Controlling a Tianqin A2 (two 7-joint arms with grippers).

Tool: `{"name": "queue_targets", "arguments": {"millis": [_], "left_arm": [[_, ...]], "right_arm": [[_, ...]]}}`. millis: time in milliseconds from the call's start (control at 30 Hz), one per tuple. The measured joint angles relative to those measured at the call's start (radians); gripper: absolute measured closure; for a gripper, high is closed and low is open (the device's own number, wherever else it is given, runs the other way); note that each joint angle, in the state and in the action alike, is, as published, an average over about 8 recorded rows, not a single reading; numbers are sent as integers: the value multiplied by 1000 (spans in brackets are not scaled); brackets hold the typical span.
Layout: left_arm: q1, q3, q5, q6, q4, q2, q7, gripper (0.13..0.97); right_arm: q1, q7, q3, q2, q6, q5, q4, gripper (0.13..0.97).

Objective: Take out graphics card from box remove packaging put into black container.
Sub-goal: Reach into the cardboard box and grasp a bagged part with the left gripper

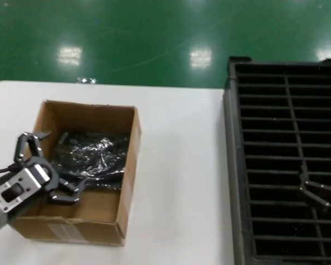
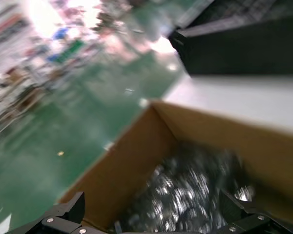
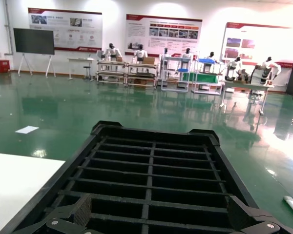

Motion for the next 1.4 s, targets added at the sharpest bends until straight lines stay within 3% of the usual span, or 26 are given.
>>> {"name": "queue_targets", "arguments": {"millis": [100, 233, 367, 533, 767, 1033, 1200, 1400], "left_arm": [[-77, 45, 45, 79, 82, -20, 76, 132], [-167, 93, 96, 137, 188, -12, 187, 132], [-235, 121, 123, 139, 283, 27, 313, 132], [-287, 131, 121, 118, 374, 86, 477, 132], [-331, 115, 90, 80, 465, 153, 695, 132], [-357, 62, 27, 62, 535, 207, 903, 132], [-359, 42, 6, 66, 557, 225, 967, 136], [-348, 37, 3, 73, 557, 235, 988, 148]], "right_arm": [[0, 0, 0, 0, 0, 0, 0, 129], [0, 0, 0, 0, 0, 0, 0, 129], [0, 0, 0, 0, 0, 0, 0, 129], [0, 0, 0, 0, 0, 0, 0, 129], [0, 0, 0, 0, 0, 0, 0, 129], [0, 0, 0, 0, 0, 0, 0, 129], [0, 0, 0, 0, 0, 0, 0, 129], [0, 0, 0, 0, 0, 0, 0, 129]]}}
